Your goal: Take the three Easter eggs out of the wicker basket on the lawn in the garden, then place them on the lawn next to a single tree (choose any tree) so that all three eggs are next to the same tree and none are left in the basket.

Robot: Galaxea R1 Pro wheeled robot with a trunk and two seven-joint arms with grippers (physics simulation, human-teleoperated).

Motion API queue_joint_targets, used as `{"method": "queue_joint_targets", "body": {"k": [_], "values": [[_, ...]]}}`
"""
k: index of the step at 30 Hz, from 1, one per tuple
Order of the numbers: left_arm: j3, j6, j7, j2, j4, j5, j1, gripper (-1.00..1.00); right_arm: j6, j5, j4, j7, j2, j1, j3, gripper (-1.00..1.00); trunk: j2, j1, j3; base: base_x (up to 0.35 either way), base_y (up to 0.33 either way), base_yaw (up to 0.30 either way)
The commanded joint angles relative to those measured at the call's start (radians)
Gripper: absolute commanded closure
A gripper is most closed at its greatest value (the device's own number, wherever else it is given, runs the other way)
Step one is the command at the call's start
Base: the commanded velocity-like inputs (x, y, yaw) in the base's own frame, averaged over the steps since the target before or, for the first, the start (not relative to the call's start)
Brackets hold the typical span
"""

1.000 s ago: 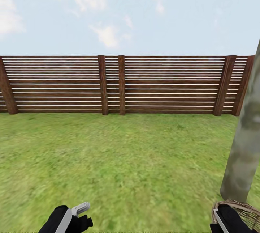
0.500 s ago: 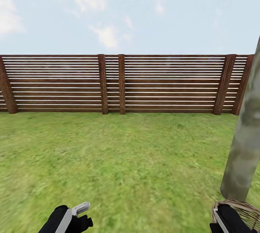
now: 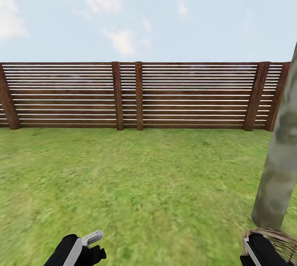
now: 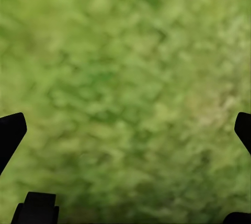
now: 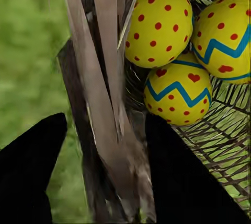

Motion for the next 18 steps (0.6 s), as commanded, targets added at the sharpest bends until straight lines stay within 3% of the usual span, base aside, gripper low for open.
{"method": "queue_joint_targets", "body": {"k": [1, 12, 18], "values": [[0.0, 0.004, 0.009, 0.0, -0.001, 0.011, 0.0, -1.0, 0.004, 0.005, -0.001, 0.002, 0.0, 0.0, -0.001, -1.0, -0.001, 0.0, -0.001, 0.0, 0.0, 0.0], [0.0, 0.004, 0.009, -0.001, -0.001, 0.011, 0.0, -1.0, 0.006, 0.006, -0.001, 0.002, 0.0, 0.0, -0.001, -1.0, -0.001, 0.0, -0.002, 0.0, 0.0, 0.0], [0.0, 0.005, 0.011, -0.01, -0.001, 0.011, 0.0, -1.0, 0.006, 0.006, -0.001, 0.002, 0.0, 0.0, -0.001, -1.0, 0.041, -0.023, 0.017, 0.0, 0.0, 0.0]]}}
